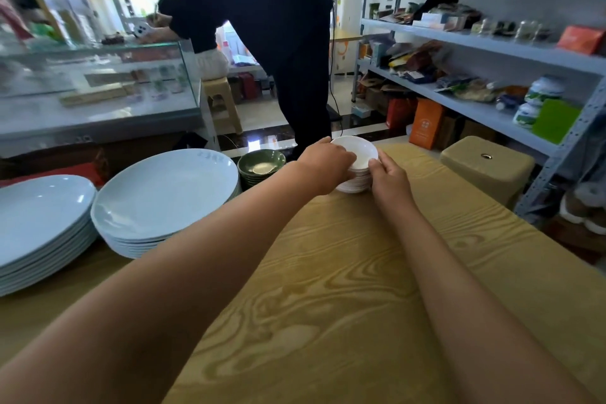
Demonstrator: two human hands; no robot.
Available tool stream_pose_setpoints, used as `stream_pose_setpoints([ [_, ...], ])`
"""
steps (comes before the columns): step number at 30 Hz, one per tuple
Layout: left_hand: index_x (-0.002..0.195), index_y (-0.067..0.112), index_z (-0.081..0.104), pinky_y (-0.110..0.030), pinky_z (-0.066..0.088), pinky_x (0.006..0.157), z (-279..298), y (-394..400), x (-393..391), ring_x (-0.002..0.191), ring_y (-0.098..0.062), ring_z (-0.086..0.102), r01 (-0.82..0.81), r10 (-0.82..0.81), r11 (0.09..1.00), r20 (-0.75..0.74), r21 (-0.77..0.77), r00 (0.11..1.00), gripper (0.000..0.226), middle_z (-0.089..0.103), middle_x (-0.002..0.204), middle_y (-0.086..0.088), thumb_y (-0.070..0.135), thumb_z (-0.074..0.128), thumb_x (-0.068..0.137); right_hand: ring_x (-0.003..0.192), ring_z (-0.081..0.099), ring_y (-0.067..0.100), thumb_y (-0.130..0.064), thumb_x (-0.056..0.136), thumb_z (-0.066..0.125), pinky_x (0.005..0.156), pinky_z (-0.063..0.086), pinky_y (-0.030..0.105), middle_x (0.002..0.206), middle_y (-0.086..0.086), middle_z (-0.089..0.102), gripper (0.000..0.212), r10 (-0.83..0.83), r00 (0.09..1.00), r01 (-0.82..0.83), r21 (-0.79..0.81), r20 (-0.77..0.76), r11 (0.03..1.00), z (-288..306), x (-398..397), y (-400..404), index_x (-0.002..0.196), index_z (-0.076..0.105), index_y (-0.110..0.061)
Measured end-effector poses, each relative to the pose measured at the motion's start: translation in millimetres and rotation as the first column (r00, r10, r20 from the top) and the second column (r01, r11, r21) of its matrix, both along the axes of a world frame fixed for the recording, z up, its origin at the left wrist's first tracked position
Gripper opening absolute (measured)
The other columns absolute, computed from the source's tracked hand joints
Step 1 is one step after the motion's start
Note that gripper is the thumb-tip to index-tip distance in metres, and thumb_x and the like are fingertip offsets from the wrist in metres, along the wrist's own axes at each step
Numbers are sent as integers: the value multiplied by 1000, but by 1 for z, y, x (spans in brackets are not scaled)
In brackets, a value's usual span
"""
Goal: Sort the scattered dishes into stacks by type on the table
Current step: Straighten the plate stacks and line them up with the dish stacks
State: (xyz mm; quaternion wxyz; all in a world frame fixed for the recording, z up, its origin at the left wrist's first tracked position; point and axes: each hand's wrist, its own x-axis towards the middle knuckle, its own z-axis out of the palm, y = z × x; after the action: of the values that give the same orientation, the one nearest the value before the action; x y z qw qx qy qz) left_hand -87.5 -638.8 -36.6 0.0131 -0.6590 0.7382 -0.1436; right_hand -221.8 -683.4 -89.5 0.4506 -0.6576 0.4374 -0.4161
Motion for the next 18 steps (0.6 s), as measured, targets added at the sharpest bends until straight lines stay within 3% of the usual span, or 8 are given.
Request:
stream_pose_setpoints([
  [3, 118, 16, 57, -36, 39, 98, 1, 10, 15, 111, -25, 55, -50, 50, 999, -8, 10, 999, 31, 62, 118, -6, 37, 43, 100, 111, 50, 10, -23, 102, 38, 93, 42, 27, 123, -5, 55, 39, 42, 999, -42, 2, -1, 999, 3, 17, 10, 139, 48, -16],
  [6, 118, 15, 56, -39, 50, 86, 6, 20, 27, 104, -26, 58, -102, 102, 993, -2, 52, 995, 29, 62, 114, -8, 34, 47, 98, 116, 51, 12, -27, 100, 39, 99, 43, 31, 129, -5, 55, 42, 83, 996, -82, 17, -13, 996, 4, 35, 17, 140, 47, -16],
  [10, 115, 15, 57, -36, 50, 81, 13, 32, 44, 99, -25, 59, -146, 148, 985, -9, 92, 989, 25, 62, 110, -7, 31, 50, 97, 125, 50, 20, -43, 91, 37, 104, 44, 48, 138, 3, 53, 57, 124, 990, -123, 26, -66, 992, 0, 55, 22, 143, 44, -20],
  [18, 118, 15, 56, -36, 49, 84, 10, 37, 52, 101, -25, 59, -151, 155, 984, -34, 96, 987, 27, 61, 112, -8, 30, 51, 97, 120, 53, 22, -44, 90, 36, 97, 49, 50, 135, 3, 55, 57, 109, 991, -109, 8, -76, 994, -1, 65, 22, 142, 44, -23],
])
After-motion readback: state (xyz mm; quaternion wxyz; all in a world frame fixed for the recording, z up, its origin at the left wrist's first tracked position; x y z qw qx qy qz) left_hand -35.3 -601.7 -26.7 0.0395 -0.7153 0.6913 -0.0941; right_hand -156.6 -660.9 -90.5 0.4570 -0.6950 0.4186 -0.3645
